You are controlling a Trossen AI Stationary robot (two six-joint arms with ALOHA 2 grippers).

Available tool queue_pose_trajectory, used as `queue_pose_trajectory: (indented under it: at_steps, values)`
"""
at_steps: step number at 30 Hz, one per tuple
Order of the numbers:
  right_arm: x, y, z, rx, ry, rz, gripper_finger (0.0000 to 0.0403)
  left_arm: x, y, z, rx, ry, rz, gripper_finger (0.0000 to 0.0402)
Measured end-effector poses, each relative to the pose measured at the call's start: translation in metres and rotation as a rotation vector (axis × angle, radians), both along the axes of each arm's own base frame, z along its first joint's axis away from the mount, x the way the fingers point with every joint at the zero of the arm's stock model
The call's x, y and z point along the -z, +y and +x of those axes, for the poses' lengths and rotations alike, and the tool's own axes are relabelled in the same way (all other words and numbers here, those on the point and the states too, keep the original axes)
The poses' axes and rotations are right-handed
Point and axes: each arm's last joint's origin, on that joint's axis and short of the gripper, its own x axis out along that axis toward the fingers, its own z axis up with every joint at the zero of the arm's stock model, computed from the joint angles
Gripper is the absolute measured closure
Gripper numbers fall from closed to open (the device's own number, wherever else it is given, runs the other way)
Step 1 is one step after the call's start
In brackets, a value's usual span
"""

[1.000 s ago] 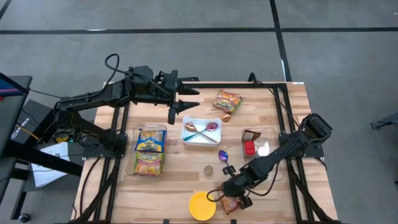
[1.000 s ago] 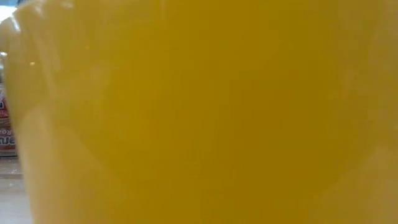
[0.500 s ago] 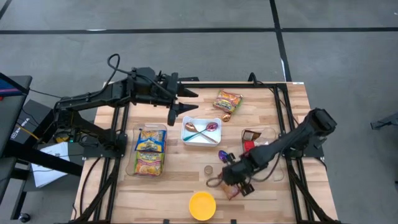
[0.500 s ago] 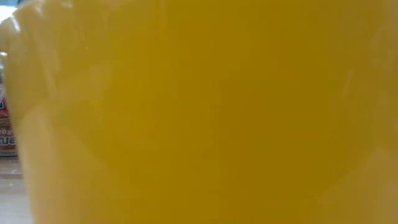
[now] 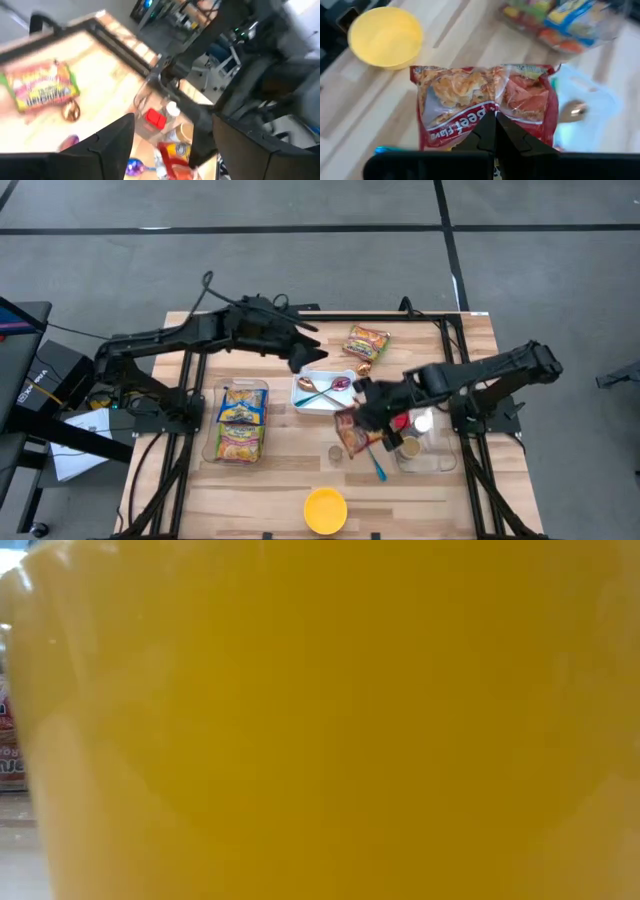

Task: Pick & Place Food Item
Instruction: Put the red noodle pack into the left transparent bin

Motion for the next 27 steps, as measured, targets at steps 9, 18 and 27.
queue_pose_trajectory:
  at_steps: [9,18,27]
  values:
    - [-0.027,-0.016,0.002,0.013,0.007,-0.060,0.0403,0.039,0.001,0.036,-0.057,0.115,-0.165,0.0137]
    - [-0.028,-0.016,-0.003,-0.025,0.009,-0.117,0.0403,0.069,-0.003,0.070,0.028,0.135,-0.280,0.0137]
    - [-0.026,-0.015,-0.007,-0.043,0.058,-0.131,0.0403,0.079,-0.004,0.078,0.030,0.149,-0.304,0.0137]
